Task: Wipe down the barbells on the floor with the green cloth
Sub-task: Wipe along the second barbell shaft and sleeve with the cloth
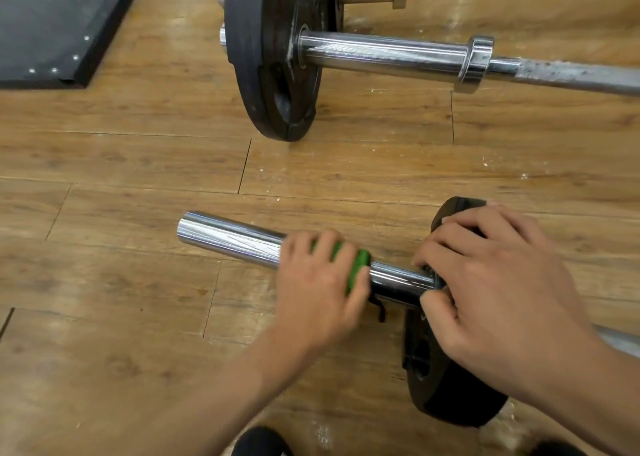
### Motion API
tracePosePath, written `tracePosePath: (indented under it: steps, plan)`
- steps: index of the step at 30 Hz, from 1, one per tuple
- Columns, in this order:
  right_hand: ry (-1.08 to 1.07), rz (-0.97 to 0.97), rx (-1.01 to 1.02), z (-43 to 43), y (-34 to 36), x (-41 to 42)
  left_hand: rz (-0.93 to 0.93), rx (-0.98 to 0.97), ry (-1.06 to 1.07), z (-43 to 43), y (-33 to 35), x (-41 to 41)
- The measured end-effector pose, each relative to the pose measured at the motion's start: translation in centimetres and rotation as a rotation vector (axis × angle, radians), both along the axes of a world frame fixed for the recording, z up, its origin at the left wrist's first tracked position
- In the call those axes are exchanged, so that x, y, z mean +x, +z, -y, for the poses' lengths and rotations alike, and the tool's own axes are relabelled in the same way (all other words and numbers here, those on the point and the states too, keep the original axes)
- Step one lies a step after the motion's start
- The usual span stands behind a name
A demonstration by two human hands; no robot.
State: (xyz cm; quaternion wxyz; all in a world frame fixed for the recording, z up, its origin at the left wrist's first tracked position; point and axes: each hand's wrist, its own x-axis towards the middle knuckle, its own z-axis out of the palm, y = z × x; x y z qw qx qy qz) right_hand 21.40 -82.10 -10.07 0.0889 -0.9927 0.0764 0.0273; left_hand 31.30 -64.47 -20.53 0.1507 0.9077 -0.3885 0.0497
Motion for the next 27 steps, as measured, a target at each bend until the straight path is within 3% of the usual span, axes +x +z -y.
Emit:
tracePosePath:
  steps: [3,7,12,20,27]
  plan:
    - [0.011,-0.014,0.001,-0.2,0.2,-0.2,-0.041,0.041,-0.131,2.2,-0.6,-4.0]
    - [0.041,-0.035,0.022,-0.6,0.4,-1.2,0.054,0.127,-0.228,0.9,-0.5,-2.5]
    - [0.092,-0.072,0.025,-1.5,0.3,-2.6,0.054,0.13,-0.079,-2.0,0.0,1.0]
    - [0.181,-0.004,0.106,1.2,0.2,-2.0,-0.111,0.169,0.118,-8.0,1.7,8.3]
    - [0.159,0.054,0.178,-1.0,-0.2,-3.7,-0.092,0.145,-0.146,-1.0,1.3,-1.1]
